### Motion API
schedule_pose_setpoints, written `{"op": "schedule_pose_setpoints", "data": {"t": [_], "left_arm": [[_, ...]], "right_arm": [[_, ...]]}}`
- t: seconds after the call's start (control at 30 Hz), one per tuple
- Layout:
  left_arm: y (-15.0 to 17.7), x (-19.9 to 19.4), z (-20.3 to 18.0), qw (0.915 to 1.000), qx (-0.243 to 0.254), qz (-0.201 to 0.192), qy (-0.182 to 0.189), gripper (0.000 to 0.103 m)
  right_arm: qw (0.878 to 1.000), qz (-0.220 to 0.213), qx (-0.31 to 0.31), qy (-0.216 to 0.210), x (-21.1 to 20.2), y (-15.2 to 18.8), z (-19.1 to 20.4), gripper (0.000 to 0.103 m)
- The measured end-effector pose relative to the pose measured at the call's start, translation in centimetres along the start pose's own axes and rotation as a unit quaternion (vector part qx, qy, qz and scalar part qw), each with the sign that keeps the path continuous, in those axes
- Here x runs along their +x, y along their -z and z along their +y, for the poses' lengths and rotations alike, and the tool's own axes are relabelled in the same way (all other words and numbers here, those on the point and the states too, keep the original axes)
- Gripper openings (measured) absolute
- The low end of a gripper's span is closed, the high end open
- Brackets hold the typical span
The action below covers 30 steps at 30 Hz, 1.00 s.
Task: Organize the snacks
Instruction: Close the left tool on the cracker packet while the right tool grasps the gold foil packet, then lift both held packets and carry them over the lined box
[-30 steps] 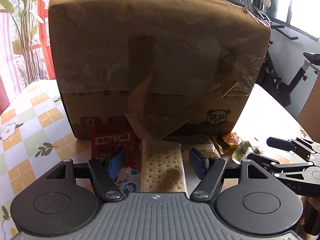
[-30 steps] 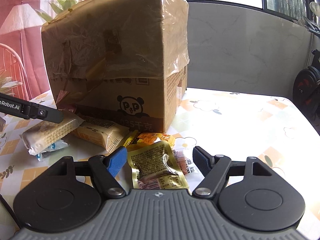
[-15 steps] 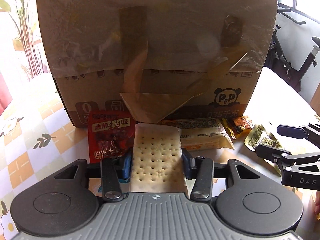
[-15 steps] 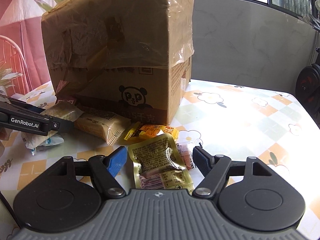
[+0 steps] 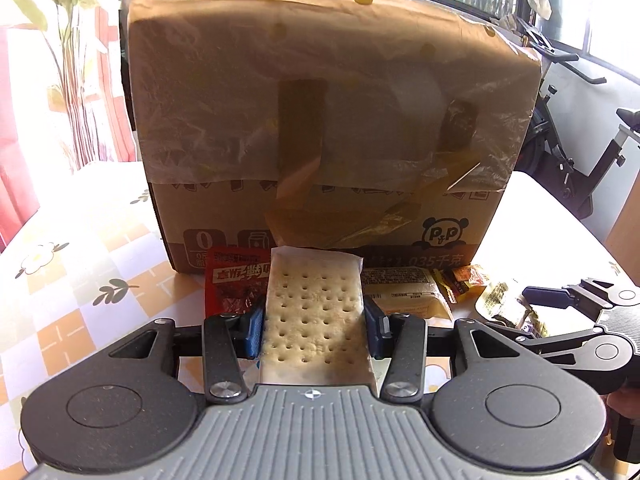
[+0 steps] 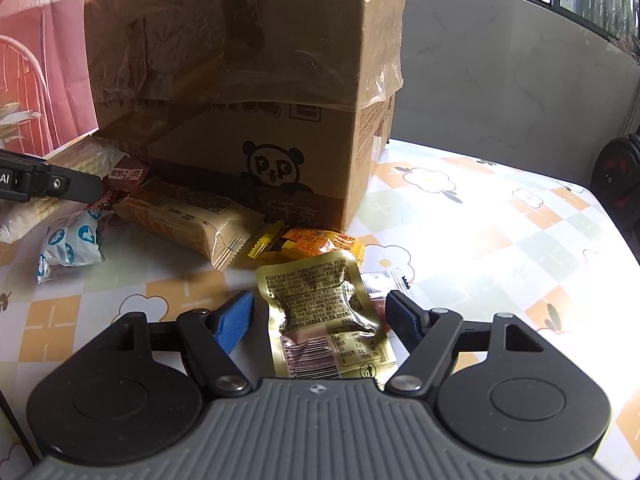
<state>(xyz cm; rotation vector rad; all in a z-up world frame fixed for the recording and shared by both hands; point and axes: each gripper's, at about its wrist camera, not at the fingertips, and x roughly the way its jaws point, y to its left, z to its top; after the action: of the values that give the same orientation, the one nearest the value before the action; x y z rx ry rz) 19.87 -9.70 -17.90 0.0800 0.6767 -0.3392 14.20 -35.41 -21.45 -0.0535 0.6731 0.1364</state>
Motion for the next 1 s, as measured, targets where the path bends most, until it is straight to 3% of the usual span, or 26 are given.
{"op": "schedule_pose_setpoints", "data": {"t": [0.07, 0.13, 0.67, 0.9, 1.0], "left_arm": [[0.0, -0.7, 0.2, 0.9999, 0.003, -0.010, -0.005, 0.050], [0.1, -1.3, 0.7, 0.9998, 0.001, -0.017, -0.009, 0.050], [1.4, -2.6, 2.7, 0.9993, -0.037, -0.008, 0.002, 0.049], [0.0, -4.8, 4.1, 0.9981, -0.047, -0.040, -0.008, 0.049], [-1.9, -6.1, 5.0, 0.9958, -0.051, -0.072, -0.023, 0.049]], "right_arm": [[1.000, -0.001, 0.002, 0.001, 0.0, 0.0, 0.0, 0.072], [1.000, -0.006, 0.002, 0.004, -0.2, 0.1, 0.0, 0.058], [1.000, -0.017, 0.011, -0.008, -3.7, -0.3, 2.0, 0.056], [0.998, -0.053, 0.005, -0.020, -5.8, -2.8, 3.9, 0.056], [0.995, -0.082, 0.037, -0.050, -7.2, -5.0, 3.6, 0.056]]}}
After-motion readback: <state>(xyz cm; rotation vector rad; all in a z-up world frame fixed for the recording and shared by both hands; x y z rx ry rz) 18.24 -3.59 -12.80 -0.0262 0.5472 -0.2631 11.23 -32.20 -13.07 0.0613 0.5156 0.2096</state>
